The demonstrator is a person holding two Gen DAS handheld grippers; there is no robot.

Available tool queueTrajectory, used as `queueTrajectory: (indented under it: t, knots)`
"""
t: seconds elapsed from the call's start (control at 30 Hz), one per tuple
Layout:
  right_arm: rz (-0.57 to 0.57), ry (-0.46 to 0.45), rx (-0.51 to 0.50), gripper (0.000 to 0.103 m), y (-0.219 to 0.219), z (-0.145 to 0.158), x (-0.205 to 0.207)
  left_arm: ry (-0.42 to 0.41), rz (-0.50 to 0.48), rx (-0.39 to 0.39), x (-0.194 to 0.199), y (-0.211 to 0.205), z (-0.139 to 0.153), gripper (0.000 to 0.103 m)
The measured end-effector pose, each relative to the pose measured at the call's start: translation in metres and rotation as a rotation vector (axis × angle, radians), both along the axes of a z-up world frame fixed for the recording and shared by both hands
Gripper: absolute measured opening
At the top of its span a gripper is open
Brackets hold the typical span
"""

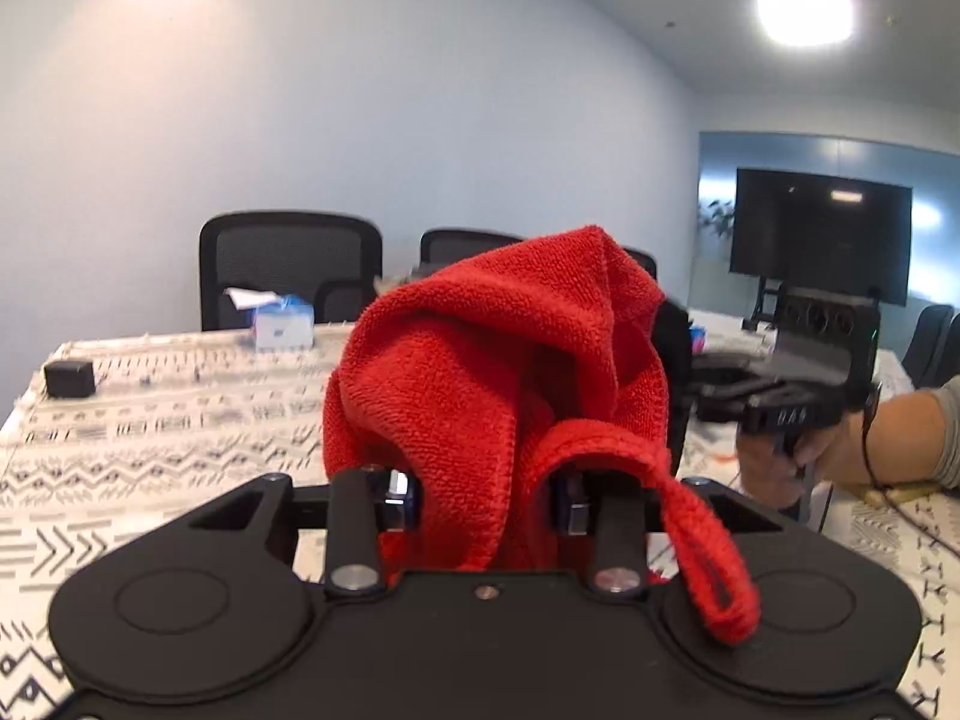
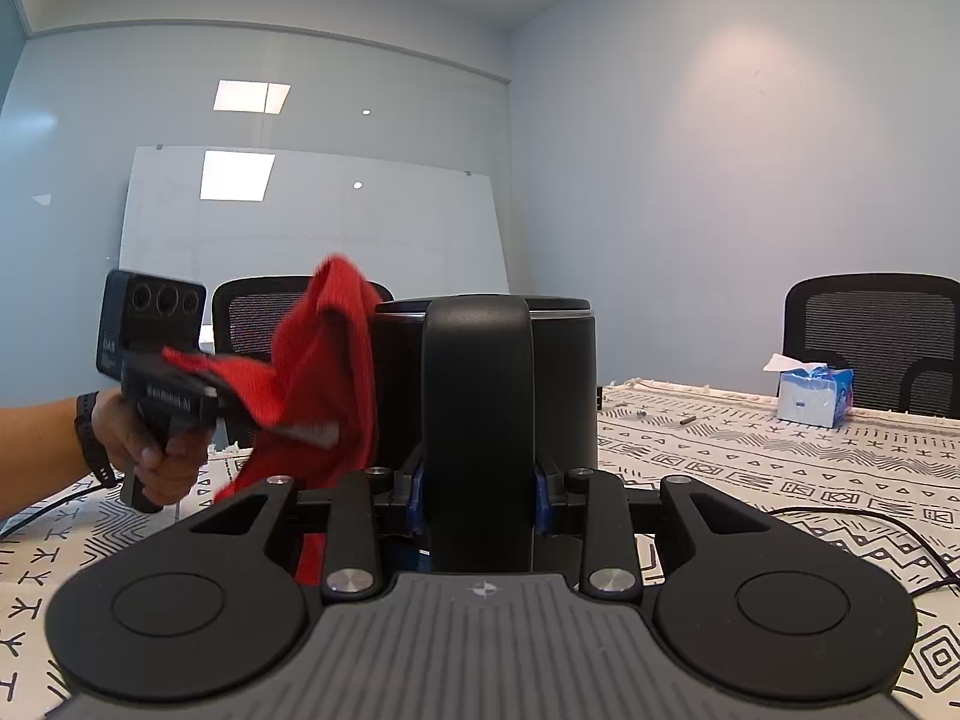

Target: Clean container

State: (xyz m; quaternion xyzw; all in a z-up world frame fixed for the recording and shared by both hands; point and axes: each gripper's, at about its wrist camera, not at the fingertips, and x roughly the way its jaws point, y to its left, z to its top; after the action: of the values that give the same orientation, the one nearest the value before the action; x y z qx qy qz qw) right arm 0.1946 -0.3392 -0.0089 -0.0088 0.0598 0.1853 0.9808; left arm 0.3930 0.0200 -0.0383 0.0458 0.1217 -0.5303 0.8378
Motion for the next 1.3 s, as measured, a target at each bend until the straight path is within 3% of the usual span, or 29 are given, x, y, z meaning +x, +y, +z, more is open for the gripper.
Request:
queueTrajectory:
  t: [0.07, 0.27, 0.37, 0.47, 0.57, 0.73, 0.87, 1.0, 1.13, 1.3]
  knots:
    - [0.000, 0.000, 0.000, 0.030, 0.000, 0.000, 0.000, -0.005, 0.013, 0.006, -0.002, -0.001, 0.003, 0.041]
    - [-0.001, 0.000, 0.000, 0.030, 0.000, 0.000, -0.001, -0.057, 0.035, -0.091, -0.016, 0.002, 0.024, 0.041]
    - [-0.001, 0.000, -0.001, 0.030, 0.000, 0.000, 0.000, -0.033, 0.052, -0.096, -0.015, 0.002, 0.011, 0.042]
    - [-0.001, 0.000, -0.001, 0.030, 0.001, 0.000, -0.001, -0.005, 0.071, -0.045, -0.014, -0.002, -0.003, 0.042]
    - [-0.002, 0.000, -0.001, 0.030, 0.001, 0.000, -0.001, -0.003, 0.084, -0.030, -0.018, -0.004, 0.002, 0.042]
    - [-0.001, 0.000, -0.001, 0.030, 0.001, 0.000, -0.001, -0.063, 0.089, -0.088, -0.030, -0.004, 0.019, 0.042]
    - [-0.001, 0.000, -0.001, 0.030, 0.001, 0.000, -0.001, -0.048, 0.125, -0.102, -0.033, -0.006, 0.009, 0.042]
    - [0.000, -0.002, 0.000, 0.030, 0.001, 0.000, -0.002, -0.020, 0.181, -0.041, -0.037, -0.014, 0.001, 0.042]
    - [0.002, -0.003, 0.000, 0.030, 0.001, 0.000, -0.002, -0.021, 0.242, 0.019, -0.044, -0.026, 0.015, 0.042]
    - [0.004, -0.004, -0.005, 0.030, 0.002, 0.000, -0.003, -0.028, 0.318, 0.026, -0.056, -0.036, 0.027, 0.043]
